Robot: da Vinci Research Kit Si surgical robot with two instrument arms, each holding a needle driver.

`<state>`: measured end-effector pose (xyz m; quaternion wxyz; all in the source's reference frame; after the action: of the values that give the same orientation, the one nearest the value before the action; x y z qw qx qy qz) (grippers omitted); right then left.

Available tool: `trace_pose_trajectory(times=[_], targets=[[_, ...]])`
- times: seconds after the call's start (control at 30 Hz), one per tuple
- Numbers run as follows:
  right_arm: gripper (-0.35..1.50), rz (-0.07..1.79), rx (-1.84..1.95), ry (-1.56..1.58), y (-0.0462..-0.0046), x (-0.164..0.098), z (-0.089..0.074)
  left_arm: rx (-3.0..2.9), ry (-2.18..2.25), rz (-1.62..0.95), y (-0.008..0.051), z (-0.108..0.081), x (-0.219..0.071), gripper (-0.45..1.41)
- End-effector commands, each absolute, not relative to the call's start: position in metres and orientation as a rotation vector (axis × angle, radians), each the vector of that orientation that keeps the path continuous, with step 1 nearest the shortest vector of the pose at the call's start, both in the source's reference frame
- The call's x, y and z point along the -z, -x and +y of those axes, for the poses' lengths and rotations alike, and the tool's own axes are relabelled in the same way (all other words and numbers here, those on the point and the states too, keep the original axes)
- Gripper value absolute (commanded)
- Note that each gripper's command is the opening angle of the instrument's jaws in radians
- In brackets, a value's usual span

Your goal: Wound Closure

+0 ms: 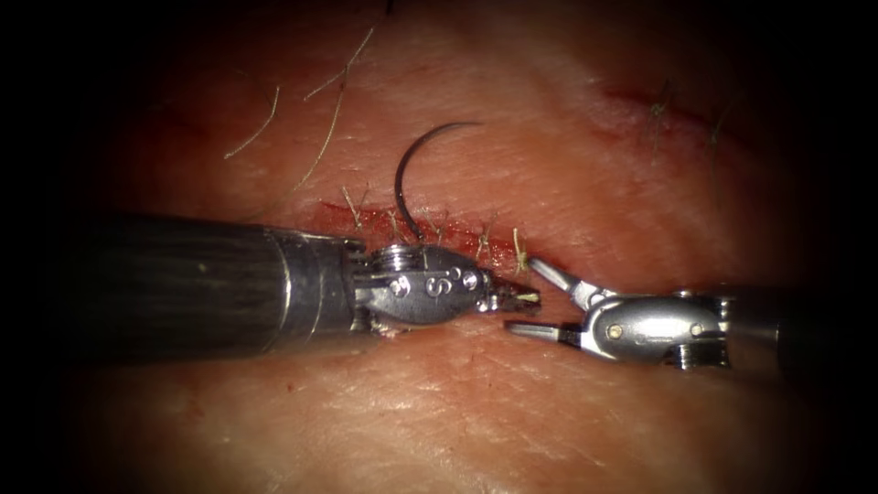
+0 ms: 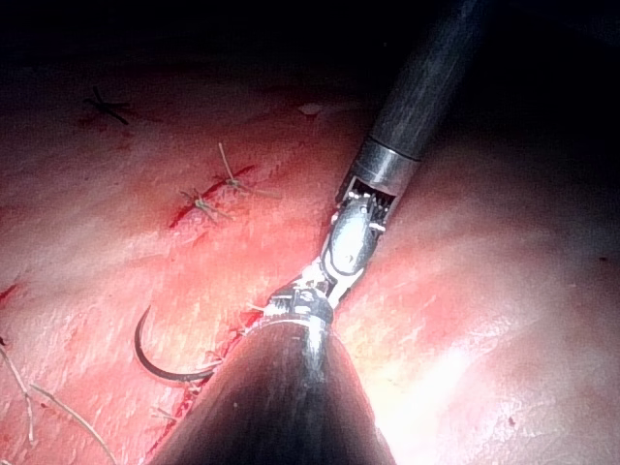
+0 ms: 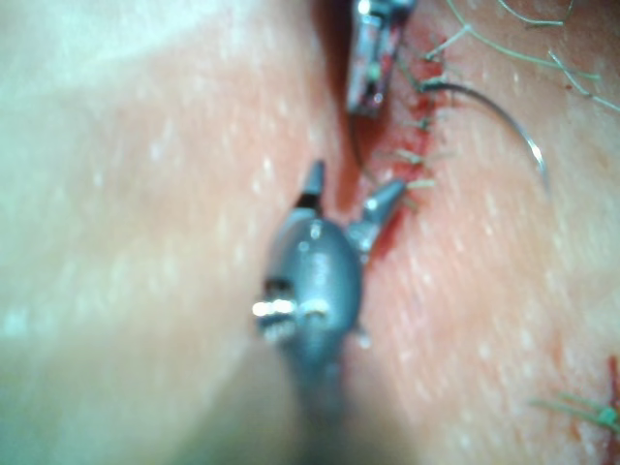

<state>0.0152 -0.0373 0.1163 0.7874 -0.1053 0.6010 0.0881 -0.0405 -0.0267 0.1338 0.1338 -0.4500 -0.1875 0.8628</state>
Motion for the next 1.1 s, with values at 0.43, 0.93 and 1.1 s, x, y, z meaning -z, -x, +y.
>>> trace_pose_trajectory(times=[0.43,0.93,1.1], targets=[[1.30,1.287,-0.204,0.263,-0.0200,-0.1169,-0.0368,-2.506,1.306,-0.545,0.0405,-0.0281,-0.1340,-0.45],[1.30,1.291,-0.196,0.286,-0.0217,-0.1155,-0.0365,-2.506,1.306,-0.546,0.0404,-0.0281,-0.1339,-0.45],[1.30,1.307,-0.184,0.277,-0.0227,-0.1157,-0.0364,-2.506,1.306,-0.546,0.0404,-0.0283,-0.1337,-0.45]])
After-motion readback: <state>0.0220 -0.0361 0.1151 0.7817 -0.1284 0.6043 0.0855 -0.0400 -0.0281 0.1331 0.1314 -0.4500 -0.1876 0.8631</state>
